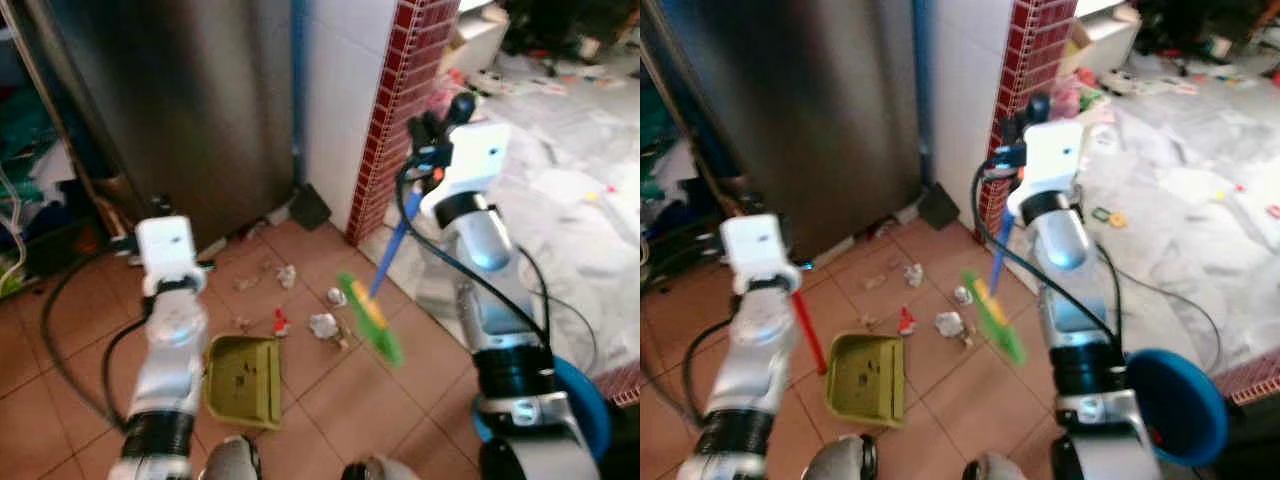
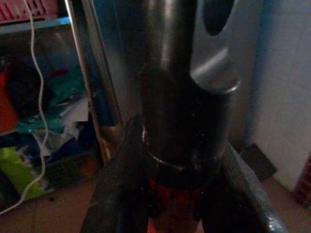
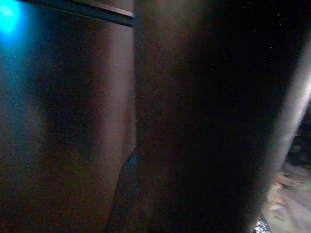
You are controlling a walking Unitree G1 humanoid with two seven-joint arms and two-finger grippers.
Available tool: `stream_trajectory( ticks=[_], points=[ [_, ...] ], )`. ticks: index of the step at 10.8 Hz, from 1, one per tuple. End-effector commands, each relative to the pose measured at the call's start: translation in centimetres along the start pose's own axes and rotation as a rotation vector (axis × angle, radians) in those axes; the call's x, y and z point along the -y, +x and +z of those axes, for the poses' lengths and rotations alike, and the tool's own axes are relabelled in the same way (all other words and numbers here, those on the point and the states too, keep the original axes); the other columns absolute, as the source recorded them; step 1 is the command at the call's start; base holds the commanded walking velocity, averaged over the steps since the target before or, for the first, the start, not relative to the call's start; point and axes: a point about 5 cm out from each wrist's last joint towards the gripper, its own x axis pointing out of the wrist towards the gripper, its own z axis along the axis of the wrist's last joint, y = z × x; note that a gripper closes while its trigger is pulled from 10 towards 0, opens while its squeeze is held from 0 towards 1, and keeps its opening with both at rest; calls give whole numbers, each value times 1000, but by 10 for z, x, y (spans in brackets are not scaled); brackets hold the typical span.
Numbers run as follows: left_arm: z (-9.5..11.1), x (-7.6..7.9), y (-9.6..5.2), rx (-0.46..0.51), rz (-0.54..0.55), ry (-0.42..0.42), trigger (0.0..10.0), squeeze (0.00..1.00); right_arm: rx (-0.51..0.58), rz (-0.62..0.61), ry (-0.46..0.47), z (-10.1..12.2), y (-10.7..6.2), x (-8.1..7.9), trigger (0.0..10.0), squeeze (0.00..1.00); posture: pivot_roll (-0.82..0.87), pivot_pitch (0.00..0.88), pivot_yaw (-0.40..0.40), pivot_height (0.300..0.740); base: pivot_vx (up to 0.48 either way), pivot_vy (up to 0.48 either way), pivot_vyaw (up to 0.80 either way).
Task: Sweep floor
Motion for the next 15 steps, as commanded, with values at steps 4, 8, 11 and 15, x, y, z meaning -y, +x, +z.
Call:
stream_trajectory(
  ticks=[4, 8, 11, 15],
  points=[
    [13, -24, 3, 98, 151, 153, 10000, 0, -50, -56, -80, -16, -16, 16, 10000, 0, -73, 99, -55, 740, 0, 0, 0],
    [-6, -11, 7, 84, 80, 67, 10000, 0, -96, -41, -13, -27, -20, 5, 10000, 0, -107, 90, -69, 740, 0, 0, 0],
    [-20, 6, 16, 8, 50, 44, 10000, 0, -167, -133, 120, -36, -25, 9, 10000, 0, -141, 83, -52, 740, 0, 0, 0],
    [-25, 28, 18, -18, -49, -72, 10000, 0, -209, -98, 218, -40, -27, -12, 10000, 0, -129, 70, -60, 740, 0, 0, 0]
  ],
)
